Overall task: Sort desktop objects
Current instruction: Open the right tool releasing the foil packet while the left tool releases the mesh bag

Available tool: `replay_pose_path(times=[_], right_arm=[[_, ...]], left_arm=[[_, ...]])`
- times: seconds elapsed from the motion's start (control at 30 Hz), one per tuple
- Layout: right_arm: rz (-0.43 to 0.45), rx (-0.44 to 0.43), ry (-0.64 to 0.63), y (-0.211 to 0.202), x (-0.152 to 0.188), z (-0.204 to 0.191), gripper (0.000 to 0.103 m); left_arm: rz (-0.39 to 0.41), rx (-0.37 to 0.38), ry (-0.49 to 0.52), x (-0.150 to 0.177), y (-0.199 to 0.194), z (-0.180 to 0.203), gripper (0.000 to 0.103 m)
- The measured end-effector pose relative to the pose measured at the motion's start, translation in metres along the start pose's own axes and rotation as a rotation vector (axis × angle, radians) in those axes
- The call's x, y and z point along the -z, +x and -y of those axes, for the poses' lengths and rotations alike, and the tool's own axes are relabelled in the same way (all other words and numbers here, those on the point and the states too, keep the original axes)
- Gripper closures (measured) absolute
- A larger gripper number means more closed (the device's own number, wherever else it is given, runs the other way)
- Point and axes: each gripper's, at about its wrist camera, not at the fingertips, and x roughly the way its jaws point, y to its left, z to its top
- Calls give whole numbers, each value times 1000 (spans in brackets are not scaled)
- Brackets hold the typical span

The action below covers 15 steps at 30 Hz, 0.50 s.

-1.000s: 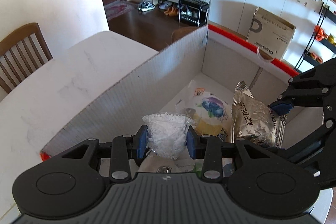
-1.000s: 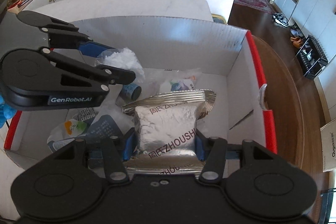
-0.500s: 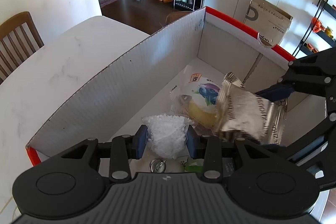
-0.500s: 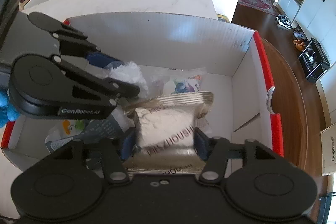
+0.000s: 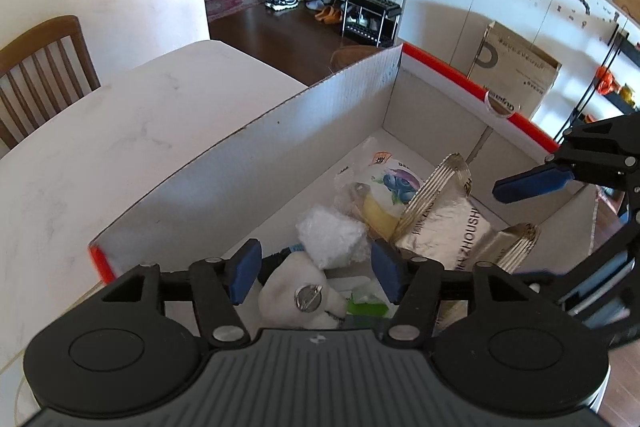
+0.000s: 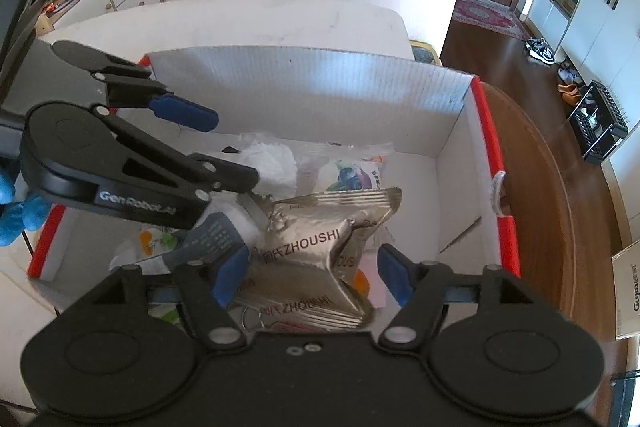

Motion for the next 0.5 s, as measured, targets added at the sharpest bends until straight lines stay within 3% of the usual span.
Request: replay_pose_path(times=[0.5], right_arm=[[112,-20,70,-51,9,-1,29]], left_arm=[[97,49,-77,27,-59,-1,43]])
